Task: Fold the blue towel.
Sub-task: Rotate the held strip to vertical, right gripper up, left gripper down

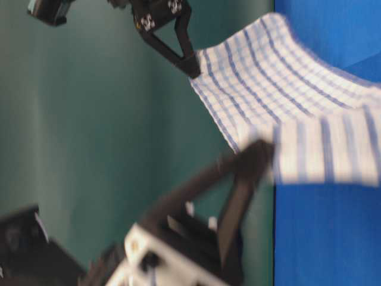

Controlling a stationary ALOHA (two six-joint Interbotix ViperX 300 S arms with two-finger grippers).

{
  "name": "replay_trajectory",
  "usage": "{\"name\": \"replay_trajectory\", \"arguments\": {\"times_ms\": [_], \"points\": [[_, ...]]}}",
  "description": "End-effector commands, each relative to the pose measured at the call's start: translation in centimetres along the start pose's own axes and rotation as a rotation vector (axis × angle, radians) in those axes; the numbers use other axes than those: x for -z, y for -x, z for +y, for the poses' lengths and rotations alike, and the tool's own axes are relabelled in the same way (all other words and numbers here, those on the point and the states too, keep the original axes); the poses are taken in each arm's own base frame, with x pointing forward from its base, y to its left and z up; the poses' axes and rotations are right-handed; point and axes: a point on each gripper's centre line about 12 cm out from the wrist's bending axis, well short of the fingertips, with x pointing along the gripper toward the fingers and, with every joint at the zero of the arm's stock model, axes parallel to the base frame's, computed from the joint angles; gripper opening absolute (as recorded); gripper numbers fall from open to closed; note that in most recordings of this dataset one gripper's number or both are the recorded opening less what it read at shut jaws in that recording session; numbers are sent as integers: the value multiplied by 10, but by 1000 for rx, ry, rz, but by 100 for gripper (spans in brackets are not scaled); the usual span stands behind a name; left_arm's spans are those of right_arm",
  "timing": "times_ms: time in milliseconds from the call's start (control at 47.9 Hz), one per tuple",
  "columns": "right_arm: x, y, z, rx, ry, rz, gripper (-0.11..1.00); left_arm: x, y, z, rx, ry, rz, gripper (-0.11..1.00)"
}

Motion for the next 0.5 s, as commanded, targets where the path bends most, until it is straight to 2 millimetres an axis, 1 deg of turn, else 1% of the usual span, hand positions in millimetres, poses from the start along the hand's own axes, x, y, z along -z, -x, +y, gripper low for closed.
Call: {"name": "replay_trajectory", "arguments": {"times_ms": [0, 188, 292, 376, 480], "points": [[-21, -5, -4, 14, 10, -46, -5, -23, -9, -8, 23, 1, -83, 4], [-30, -19, -11, 33, 36, -42, -5, -36, -34, -10, 38, 4, -171, 4], [-34, -24, -15, 43, 41, -38, -5, -40, -46, -11, 41, 4, -190, 4], [-35, -25, -18, 50, 45, -40, -5, -40, -54, -10, 39, 7, -188, 4], [-36, -26, -18, 52, 51, -40, -5, -36, -59, -6, 30, 9, -177, 4]]}}
